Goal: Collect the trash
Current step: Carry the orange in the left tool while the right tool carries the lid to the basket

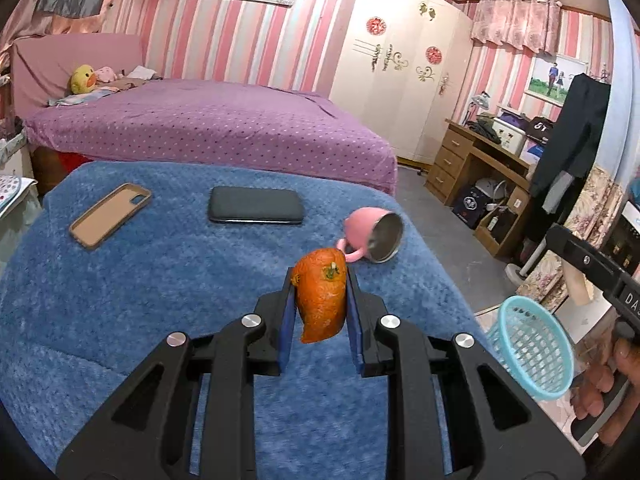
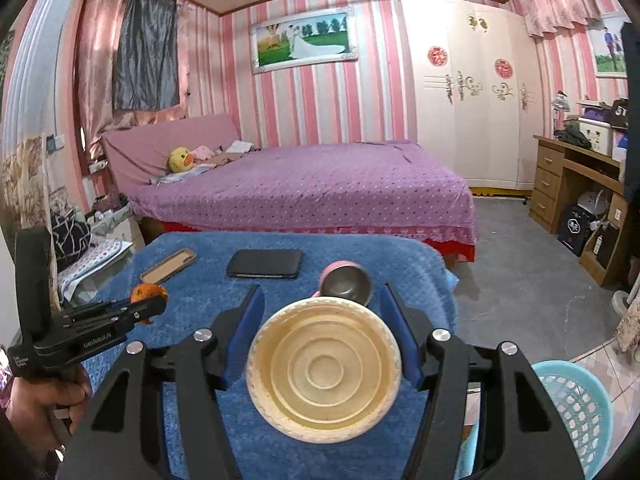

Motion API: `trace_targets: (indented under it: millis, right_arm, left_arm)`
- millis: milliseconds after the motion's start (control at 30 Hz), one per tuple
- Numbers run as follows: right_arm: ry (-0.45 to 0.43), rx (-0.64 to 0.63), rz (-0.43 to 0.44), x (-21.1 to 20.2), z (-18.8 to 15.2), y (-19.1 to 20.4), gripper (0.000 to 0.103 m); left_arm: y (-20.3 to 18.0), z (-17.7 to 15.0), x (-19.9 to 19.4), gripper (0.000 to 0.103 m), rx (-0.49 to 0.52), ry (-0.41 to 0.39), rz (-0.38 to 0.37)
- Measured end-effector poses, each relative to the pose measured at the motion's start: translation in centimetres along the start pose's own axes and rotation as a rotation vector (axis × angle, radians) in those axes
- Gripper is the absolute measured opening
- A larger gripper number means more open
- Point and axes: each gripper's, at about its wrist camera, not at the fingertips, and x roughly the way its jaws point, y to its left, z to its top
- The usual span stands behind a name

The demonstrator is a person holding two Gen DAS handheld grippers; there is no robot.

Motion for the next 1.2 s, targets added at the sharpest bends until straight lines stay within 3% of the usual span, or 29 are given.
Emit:
trace_targets:
  millis: [467, 700, 1200]
  right_arm:
    - [-0.084, 0.137, -0.059, -4.3, 0.4, -7.1, 0.059]
    - [-0.087, 0.161, -0.148, -6.4, -0.1, -11.3, 0.059]
    - [-0.119, 0.270, -0.277, -10.1, -1.6, -19.4, 0.060]
  left_arm:
    - [-9.9, 1.0, 0.9, 0.021, 0.094, -0.001, -0.082]
    - [-15.1, 1.0, 1.4, 0.021, 0.155, -0.004, -0.119]
    - [-25.0, -2.4, 5.3, 0.021, 0.245, 0.073, -0.254]
